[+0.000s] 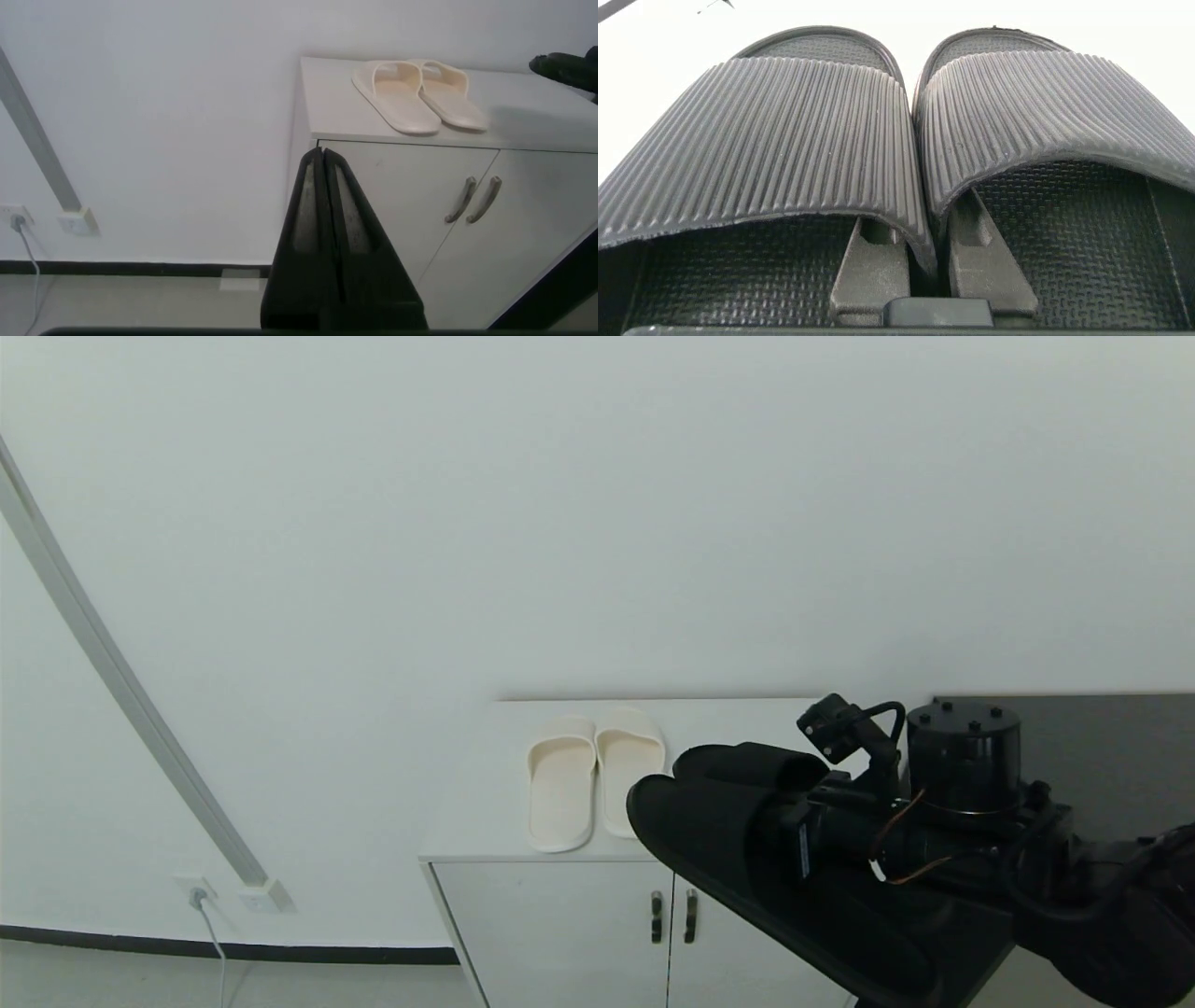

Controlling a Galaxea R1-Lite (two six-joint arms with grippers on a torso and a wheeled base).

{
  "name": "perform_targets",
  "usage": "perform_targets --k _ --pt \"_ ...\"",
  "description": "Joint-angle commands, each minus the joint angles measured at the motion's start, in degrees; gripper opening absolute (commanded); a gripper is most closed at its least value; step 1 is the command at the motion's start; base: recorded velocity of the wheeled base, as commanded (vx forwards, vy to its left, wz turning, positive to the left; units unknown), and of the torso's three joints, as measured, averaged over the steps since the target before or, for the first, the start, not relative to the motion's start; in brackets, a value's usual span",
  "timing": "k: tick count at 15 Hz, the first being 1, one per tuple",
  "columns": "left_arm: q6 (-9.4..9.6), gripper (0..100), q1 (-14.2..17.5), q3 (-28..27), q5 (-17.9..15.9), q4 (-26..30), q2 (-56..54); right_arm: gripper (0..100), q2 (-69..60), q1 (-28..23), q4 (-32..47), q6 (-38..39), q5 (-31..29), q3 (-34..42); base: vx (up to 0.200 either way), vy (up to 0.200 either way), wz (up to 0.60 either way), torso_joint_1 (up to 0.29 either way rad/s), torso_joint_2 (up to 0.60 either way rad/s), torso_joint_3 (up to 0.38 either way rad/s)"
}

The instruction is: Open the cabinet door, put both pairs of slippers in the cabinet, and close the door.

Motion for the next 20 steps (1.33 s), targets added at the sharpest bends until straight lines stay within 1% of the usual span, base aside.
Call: perform_targets --k 1,8,15,20 --pt "0.01 0 -0.01 0.01 0.04 0.00 0.06 0 -1.79 0.77 0.02 -0.12 0.10 0.71 0.000 0.000 0.00 0.000 0.00 0.000" --pt "-0.08 0 -0.01 0.01 0.04 0.00 0.06 0 -1.79 0.95 -0.24 -0.21 0.10 1.85 0.000 0.000 0.00 0.000 0.00 0.000" --pt "0.01 0 -0.01 0.01 0.04 0.00 0.06 0 -1.61 0.95 0.02 -1.00 0.10 2.20 -0.200 0.000 0.00 0.000 0.00 0.002" --pt "-0.08 0 -0.01 0.01 0.04 0.00 0.06 0 -1.70 0.95 -0.59 -1.00 0.18 3.52 0.000 0.000 0.00 0.000 0.00 0.000"
